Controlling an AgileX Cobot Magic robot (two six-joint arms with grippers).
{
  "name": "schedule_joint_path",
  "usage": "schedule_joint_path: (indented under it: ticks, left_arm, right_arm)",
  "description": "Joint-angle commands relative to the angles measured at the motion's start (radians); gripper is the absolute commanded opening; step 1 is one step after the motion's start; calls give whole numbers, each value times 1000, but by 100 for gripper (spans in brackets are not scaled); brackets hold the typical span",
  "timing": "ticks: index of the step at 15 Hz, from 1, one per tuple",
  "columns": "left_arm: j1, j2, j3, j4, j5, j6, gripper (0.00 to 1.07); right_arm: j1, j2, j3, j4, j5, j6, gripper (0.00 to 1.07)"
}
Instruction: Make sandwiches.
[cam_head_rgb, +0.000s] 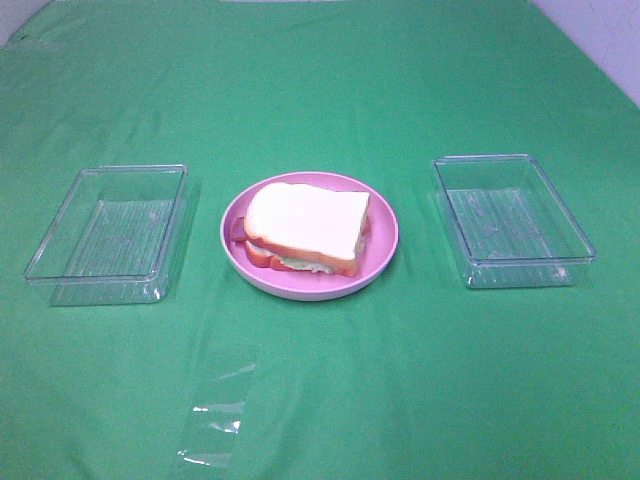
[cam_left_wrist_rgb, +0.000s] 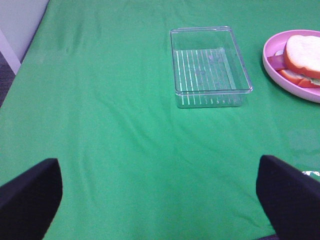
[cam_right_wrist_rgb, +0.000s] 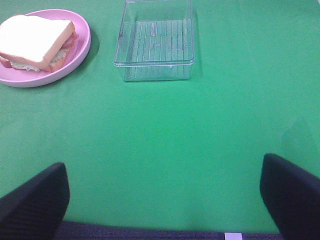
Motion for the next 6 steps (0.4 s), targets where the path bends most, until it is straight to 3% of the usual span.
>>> schedule_joint_path:
  ticks: [1, 6]
  left_arm:
    - [0, -12, 3, -8, -17, -8, 98]
    - [0, -12, 3, -8, -17, -8, 98]
  right_arm:
    - [1, -27, 3, 4, -6, 1, 98]
    - [1, -27, 3, 4, -6, 1, 98]
